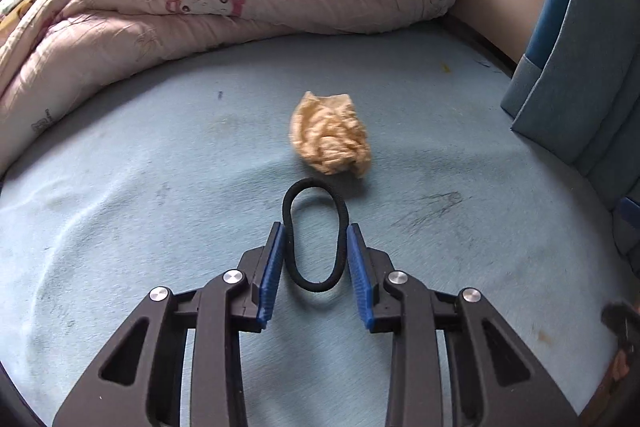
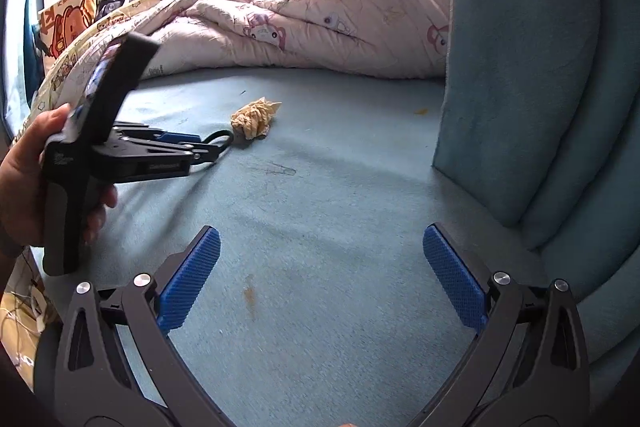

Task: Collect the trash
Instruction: 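Grasp the black hair tie with left tool while right tool grasps tan crumpled tissue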

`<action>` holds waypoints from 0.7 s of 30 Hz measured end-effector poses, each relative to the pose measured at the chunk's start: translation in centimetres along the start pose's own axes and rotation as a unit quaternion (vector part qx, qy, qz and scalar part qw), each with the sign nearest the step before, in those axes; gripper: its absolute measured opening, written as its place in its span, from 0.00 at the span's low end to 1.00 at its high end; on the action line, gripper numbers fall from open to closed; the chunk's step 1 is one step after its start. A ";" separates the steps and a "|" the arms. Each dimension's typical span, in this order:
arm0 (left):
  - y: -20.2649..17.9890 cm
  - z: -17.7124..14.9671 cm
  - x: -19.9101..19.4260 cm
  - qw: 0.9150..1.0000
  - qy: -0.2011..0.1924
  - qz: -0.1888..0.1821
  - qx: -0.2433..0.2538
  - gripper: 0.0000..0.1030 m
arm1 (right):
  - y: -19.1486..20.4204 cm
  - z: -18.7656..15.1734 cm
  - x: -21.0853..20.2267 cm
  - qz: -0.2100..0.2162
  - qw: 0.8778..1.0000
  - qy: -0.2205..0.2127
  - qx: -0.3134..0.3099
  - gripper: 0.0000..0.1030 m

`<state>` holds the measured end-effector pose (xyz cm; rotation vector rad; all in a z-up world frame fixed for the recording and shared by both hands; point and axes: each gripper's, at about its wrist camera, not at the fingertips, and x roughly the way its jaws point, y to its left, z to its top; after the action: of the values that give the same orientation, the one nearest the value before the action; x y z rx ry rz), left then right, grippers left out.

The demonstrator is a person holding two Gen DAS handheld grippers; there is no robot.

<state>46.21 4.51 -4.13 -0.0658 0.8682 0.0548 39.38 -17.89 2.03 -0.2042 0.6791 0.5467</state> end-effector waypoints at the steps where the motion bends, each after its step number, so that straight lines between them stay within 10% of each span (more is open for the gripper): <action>1: 0.4 0.0 -0.1 1.000 -0.002 0.001 -0.002 0.29 | 0.0 0.3 0.4 0.005 1.000 0.001 0.003 0.95; 21: 11.2 0.2 -0.1 1.000 0.001 0.011 -0.026 0.29 | 7.8 10.3 17.3 0.034 0.997 0.069 -0.015 0.82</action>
<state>45.47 15.70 -4.29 -0.1062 0.8700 0.0976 51.88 -0.54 -1.23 -0.2491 0.8137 0.6125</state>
